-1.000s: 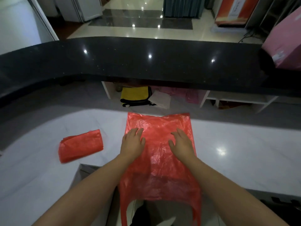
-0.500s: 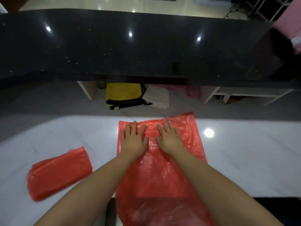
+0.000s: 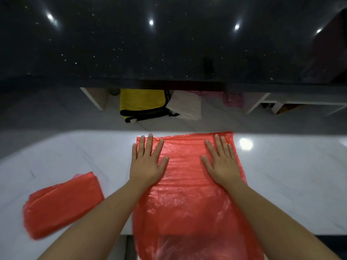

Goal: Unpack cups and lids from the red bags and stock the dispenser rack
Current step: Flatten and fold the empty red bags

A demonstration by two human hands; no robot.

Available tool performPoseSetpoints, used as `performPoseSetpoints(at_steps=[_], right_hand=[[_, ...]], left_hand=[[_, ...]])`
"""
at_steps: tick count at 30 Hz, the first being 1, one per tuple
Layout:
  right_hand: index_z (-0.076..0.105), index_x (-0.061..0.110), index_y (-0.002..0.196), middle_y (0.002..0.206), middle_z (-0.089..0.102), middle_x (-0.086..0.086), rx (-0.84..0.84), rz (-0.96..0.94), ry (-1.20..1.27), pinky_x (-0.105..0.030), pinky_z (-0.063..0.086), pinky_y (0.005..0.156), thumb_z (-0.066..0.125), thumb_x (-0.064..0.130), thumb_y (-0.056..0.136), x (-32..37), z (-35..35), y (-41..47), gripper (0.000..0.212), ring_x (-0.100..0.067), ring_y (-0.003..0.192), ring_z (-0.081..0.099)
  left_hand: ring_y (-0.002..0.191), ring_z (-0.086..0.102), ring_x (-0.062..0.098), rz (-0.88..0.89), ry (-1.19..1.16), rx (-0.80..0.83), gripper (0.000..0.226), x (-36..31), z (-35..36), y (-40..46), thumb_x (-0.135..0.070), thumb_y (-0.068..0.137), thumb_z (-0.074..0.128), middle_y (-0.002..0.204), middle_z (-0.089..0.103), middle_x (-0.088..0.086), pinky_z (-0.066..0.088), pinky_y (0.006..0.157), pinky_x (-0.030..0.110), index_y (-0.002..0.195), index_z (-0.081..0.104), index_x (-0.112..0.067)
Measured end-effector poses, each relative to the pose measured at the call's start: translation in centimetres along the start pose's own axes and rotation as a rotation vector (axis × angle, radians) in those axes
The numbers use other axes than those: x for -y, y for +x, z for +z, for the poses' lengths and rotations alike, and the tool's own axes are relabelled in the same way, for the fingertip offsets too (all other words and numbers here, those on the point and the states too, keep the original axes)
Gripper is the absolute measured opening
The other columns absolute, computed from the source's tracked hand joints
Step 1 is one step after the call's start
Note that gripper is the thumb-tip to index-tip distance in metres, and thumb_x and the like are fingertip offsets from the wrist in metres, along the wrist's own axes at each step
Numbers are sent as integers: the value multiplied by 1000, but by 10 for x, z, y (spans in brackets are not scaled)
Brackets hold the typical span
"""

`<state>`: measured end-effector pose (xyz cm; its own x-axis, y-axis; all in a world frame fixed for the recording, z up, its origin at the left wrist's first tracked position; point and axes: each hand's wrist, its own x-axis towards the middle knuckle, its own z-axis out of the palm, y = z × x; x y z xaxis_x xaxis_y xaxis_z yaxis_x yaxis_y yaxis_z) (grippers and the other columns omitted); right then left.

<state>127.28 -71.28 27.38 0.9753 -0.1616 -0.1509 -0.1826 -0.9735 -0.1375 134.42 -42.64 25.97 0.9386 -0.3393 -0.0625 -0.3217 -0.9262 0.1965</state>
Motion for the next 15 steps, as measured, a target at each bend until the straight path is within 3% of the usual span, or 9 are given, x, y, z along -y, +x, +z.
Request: performPoseSetpoints(at_steps=[4,9,12,15], right_hand=[[0,39,160,169,-13,2,28,20,10,-42,-8,126,15,65,101,0,-3,5,66,-17,153,-20],[-2,34,161,168,-17,0,119,4,58,-38,-15,123,13,63,102,2,-25,8,67,-17,152,-24],[3,31,161,168,-14,-1,81,-54,85,-39,-12,125,13,60,103,19,-34,-12,65,-17,152,-22],[5,30,161,168,-13,-1,106,-107,102,-41,-10,125,16,57,104,47,-29,-43,65,-18,152,-23]], left_hand=[[154,-18,25,19,0,33,67,2,1,12,-69,100,17,170,-6,1,-6,124,52,160,2,-42],[151,-27,25,29,32,159,69,1,-20,28,-70,98,7,168,-16,5,-14,123,49,159,-7,-41],[151,-27,24,11,15,78,67,-16,-30,2,-65,101,11,168,-15,5,-10,124,50,160,-2,-36],[151,-27,21,-15,-19,113,67,-39,-25,-48,-63,101,8,169,-13,2,-10,124,51,161,0,-35]])
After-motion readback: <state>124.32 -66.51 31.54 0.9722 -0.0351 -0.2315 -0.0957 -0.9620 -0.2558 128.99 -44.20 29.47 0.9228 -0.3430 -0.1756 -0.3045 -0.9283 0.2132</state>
